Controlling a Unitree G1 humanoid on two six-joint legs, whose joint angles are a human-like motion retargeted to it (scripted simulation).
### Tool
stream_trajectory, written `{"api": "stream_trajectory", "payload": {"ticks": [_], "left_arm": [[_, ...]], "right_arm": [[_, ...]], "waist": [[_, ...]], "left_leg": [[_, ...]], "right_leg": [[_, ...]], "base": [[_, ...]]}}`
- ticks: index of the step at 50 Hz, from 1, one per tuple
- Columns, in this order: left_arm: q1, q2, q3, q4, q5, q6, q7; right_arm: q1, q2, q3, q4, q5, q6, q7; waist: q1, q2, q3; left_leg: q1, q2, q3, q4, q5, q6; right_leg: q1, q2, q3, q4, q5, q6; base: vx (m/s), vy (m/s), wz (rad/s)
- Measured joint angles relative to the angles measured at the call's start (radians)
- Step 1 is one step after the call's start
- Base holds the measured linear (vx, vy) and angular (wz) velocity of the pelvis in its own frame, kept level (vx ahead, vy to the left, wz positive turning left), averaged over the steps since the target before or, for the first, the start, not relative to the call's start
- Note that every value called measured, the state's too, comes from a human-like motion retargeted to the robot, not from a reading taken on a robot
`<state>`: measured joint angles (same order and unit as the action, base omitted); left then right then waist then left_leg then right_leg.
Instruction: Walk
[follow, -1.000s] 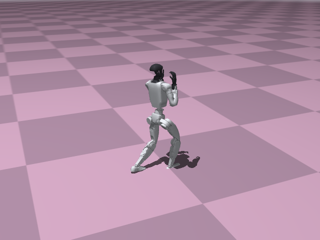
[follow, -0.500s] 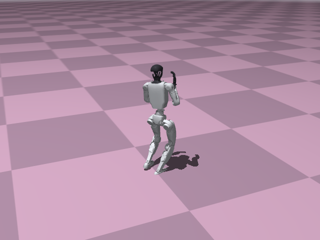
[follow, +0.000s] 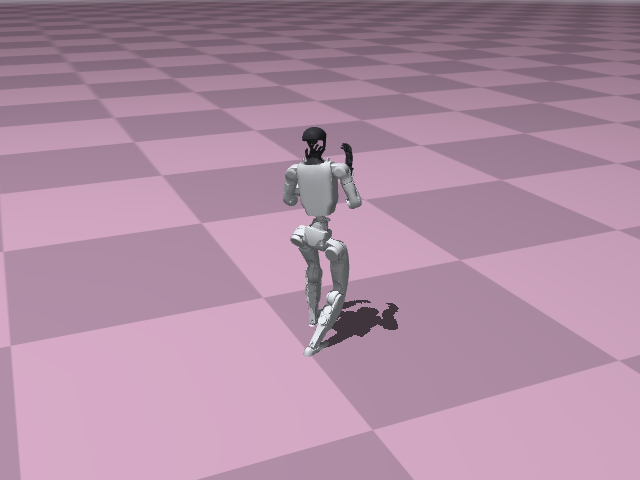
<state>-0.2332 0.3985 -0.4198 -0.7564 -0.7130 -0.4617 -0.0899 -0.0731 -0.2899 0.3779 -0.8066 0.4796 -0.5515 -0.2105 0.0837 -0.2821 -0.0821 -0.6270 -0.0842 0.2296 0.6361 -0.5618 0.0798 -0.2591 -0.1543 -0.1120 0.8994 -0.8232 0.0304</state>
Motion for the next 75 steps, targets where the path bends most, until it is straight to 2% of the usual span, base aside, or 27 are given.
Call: {"api": "stream_trajectory", "payload": {"ticks": [5, 10, 13, 19, 22, 25, 27, 30, 35, 39, 48, 50, 53, 57, 62, 66, 70, 73, 75], "left_arm": [[-0.027, 0.019, -0.010, -0.010, -0.014, 0.015, -0.034], [-0.032, 0.019, -0.036, -0.028, -0.025, 0.026, -0.073], [-0.045, 0.016, -0.047, -0.034, -0.034, 0.028, -0.098], [-0.063, -0.004, -0.066, -0.038, -0.041, 0.036, -0.152], [-0.065, -0.009, -0.068, -0.033, -0.041, 0.046, -0.182], [-0.064, -0.003, -0.062, -0.020, -0.034, 0.059, -0.207], [-0.050, 0.003, -0.062, -0.014, -0.022, 0.069, -0.219], [-0.043, 0.017, -0.051, 0.000, -0.009, 0.088, -0.242], [-0.021, 0.041, -0.028, 0.020, 0.001, 0.113, -0.267], [0.010, 0.054, -0.008, 0.033, -0.002, 0.125, -0.287], [0.087, 0.074, 0.031, 0.065, -0.015, 0.129, -0.283], [0.090, 0.078, 0.039, 0.074, -0.032, 0.129, -0.281], [0.100, 0.078, 0.040, 0.081, -0.049, 0.131, -0.278], [0.107, 0.072, 0.032, 0.088, -0.080, 0.141, -0.284], [0.116, 0.062, 0.012, 0.091, -0.132, 0.158, -0.309], [0.132, 0.057, -0.007, 0.096, -0.167, 0.171, -0.324], [0.147, 0.054, -0.022, 0.102, -0.193, 0.183, -0.339], [0.152, 0.054, -0.026, 0.107, -0.204, 0.190, -0.346], [0.161, 0.055, -0.030, 0.106, -0.203, 0.197, -0.354]], "right_arm": [[-0.019, -0.025, 0.010, 0.008, 0.011, 0.020, 0.031], [-0.018, -0.038, 0.022, 0.008, -0.002, 0.033, 0.067], [-0.025, -0.044, 0.021, 0.005, -0.017, 0.042, 0.093], [-0.034, -0.051, 0.016, -0.006, -0.061, 0.065, 0.148], [-0.040, -0.052, 0.011, -0.009, -0.078, 0.077, 0.177], [-0.048, -0.051, 0.005, -0.010, -0.089, 0.086, 0.202], [-0.040, -0.051, 0.002, -0.011, -0.101, 0.091, 0.213], [-0.045, -0.054, -0.003, -0.009, -0.118, 0.099, 0.229], [-0.060, -0.066, -0.009, -0.001, -0.144, 0.103, 0.245], [-0.064, -0.078, -0.009, 0.005, -0.155, 0.107, 0.246], [-0.056, -0.091, -0.013, 0.025, -0.151, 0.106, 0.229], [-0.062, -0.091, -0.013, 0.033, -0.139, 0.107, 0.225], [-0.056, -0.088, -0.011, 0.041, -0.125, 0.111, 0.226], [-0.052, -0.085, 0.000, 0.052, -0.103, 0.122, 0.230], [-0.048, -0.083, 0.016, 0.061, -0.083, 0.139, 0.243], [-0.045, -0.085, 0.034, 0.067, -0.078, 0.149, 0.254], [-0.046, -0.091, 0.054, 0.073, -0.076, 0.155, 0.257], [-0.059, -0.104, 0.069, 0.081, -0.071, 0.162, 0.259], [-0.059, -0.113, 0.080, 0.084, -0.070, 0.168, 0.263]], "waist": [[0.003, 0.020, -0.003], [-0.011, 0.012, 0.000], [-0.023, -0.007, 0.007], [-0.041, -0.037, 0.026], [-0.047, -0.038, 0.035], [-0.050, -0.033, 0.049], [-0.055, -0.035, 0.056], [-0.061, -0.021, 0.069], [-0.062, 0.017, 0.087], [-0.060, 0.041, 0.095], [-0.036, 0.079, 0.087], [-0.026, 0.098, 0.069], [-0.014, 0.107, 0.059], [-0.006, 0.111, 0.050], [-0.006, 0.111, 0.051], [-0.003, 0.133, 0.062], [0.014, 0.193, 0.073], [0.022, 0.250, 0.080], [0.032, 0.273, 0.083]], "left_leg": [[-0.008, 0.042, -0.003, 0.026, -0.017, 0.008], [-0.013, 0.043, 0.030, 0.123, -0.044, 0.033], [0.023, 0.004, 0.055, 0.116, -0.049, 0.050], [0.105, -0.099, 0.049, 0.053, -0.049, 0.076], [0.141, -0.133, 0.035, 0.032, -0.056, 0.084], [0.182, -0.156, 0.015, 0.006, -0.063, 0.087], [0.193, -0.171, 0.004, 0.027, -0.081, 0.085], [0.230, -0.177, -0.027, 0.011, -0.095, 0.079], [0.290, -0.158, -0.083, -0.011, -0.122, 0.063], [0.326, -0.142, -0.122, -0.018, -0.146, 0.048], [0.371, -0.110, -0.192, -0.012, -0.189, 0.024], [0.379, -0.083, -0.209, -0.039, -0.189, 0.015], [0.383, -0.074, -0.227, -0.027, -0.205, 0.012], [0.399, -0.082, -0.255, -0.024, -0.220, 0.018], [0.437, -0.104, -0.290, -0.004, -0.241, 0.029], [0.468, -0.090, -0.298, 0.061, -0.255, 0.012], [0.471, -0.017, -0.294, 0.212, -0.249, -0.047], [0.452, 0.101, -0.251, 0.362, -0.175, -0.114], [0.431, 0.173, -0.213, 0.471, -0.113, -0.138]], "right_leg": [[0.012, 0.009, 0.004, -0.023, -0.013, 0.000], [0.019, -0.029, 0.032, 0.038, -0.019, 0.032], [0.032, -0.073, 0.044, 0.085, 0.014, 0.068], [0.014, -0.180, 0.050, 0.233, 0.151, 0.135], [-0.023, -0.245, 0.026, 0.335, 0.202, 0.128], [-0.067, -0.295, 0.002, 0.410, 0.212, 0.098], [-0.096, -0.325, -0.012, 0.442, 0.183, 0.073], [-0.142, -0.323, -0.037, 0.434, 0.134, 0.036], [-0.215, -0.255, -0.081, 0.331, 0.079, -0.006], [-0.274, -0.191, -0.104, 0.228, 0.078, -0.013], [-0.379, -0.034, -0.120, -0.055, 0.149, 0.025], [-0.373, 0.028, -0.133, -0.189, 0.194, 0.029], [-0.379, 0.066, -0.139, -0.283, 0.228, 0.038], [-0.387, 0.083, -0.140, -0.338, 0.268, 0.041], [-0.396, 0.065, -0.122, -0.268, 0.292, 0.035], [-0.370, 0.071, -0.111, -0.200, 0.291, 0.022], [-0.313, 0.125, -0.131, -0.177, 0.265, -0.008], [-0.251, 0.182, -0.164, -0.215, 0.260, -0.036], [-0.232, 0.198, -0.178, -0.199, 0.243, -0.051]], "base": [[0.11, 0.14, 0.10], [0.18, 0.16, 0.32], [0.23, 0.14, 0.54], [0.22, 0.11, 0.56], [0.21, 0.09, 0.44], [0.21, 0.08, 0.41], [0.21, 0.06, 0.44], [0.22, 0.05, 0.43], [0.22, 0.04, 0.40], [0.22, 0.05, 0.39], [0.22, 0.03, 0.36], [0.24, 0.00, 0.25], [0.24, -0.01, 0.31], [0.25, -0.03, 0.43], [0.28, -0.04, 0.53], [0.31, -0.06, 0.45], [0.30, -0.06, 0.21], [0.27, -0.06, 0.24], [0.22, -0.06, 0.25]]}}
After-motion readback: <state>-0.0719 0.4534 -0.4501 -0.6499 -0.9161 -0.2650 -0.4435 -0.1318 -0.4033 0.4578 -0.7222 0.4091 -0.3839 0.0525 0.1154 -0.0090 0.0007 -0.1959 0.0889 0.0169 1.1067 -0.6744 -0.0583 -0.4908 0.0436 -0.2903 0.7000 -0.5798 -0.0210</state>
